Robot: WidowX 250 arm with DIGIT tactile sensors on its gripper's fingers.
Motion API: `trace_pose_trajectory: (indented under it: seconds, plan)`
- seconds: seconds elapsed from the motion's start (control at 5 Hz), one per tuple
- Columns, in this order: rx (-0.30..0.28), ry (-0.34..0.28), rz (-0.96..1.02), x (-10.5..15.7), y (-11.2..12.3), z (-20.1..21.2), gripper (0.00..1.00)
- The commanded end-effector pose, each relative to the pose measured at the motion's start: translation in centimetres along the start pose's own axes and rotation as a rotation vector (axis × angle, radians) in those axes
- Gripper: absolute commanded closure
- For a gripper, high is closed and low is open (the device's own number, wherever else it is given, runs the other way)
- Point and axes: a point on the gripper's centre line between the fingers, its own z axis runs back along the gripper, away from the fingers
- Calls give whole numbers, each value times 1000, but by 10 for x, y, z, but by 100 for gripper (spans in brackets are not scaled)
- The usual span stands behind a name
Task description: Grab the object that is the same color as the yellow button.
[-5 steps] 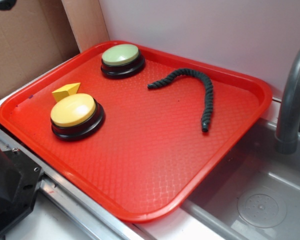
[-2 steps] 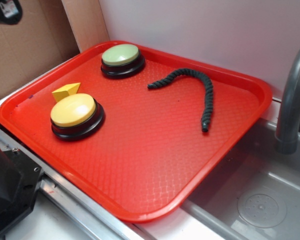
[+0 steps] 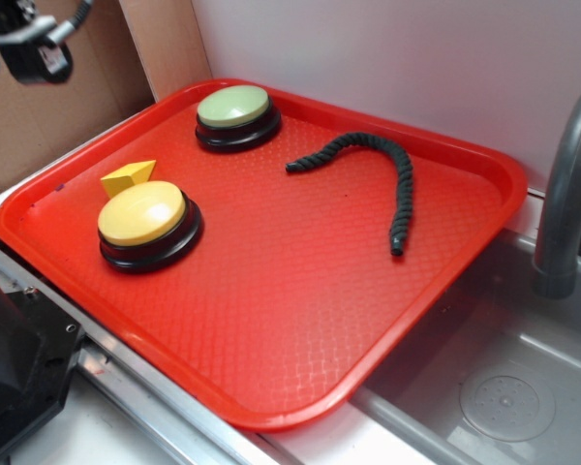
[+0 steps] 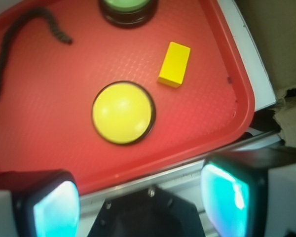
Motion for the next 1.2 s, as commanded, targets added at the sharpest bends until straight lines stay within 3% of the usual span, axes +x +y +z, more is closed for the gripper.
trace_pose_trajectory:
  seconds: [0.0, 0.2, 0.4, 0.6, 1.0]
  plan:
    - [48, -56, 185, 32, 26, -43, 0]
    - [50, -83, 324, 44, 35, -63, 0]
    - [15, -100, 374, 55, 40, -86, 0]
    - [25, -77, 381, 66, 40, -106, 0]
    - [-21, -63, 378, 76, 38, -137, 0]
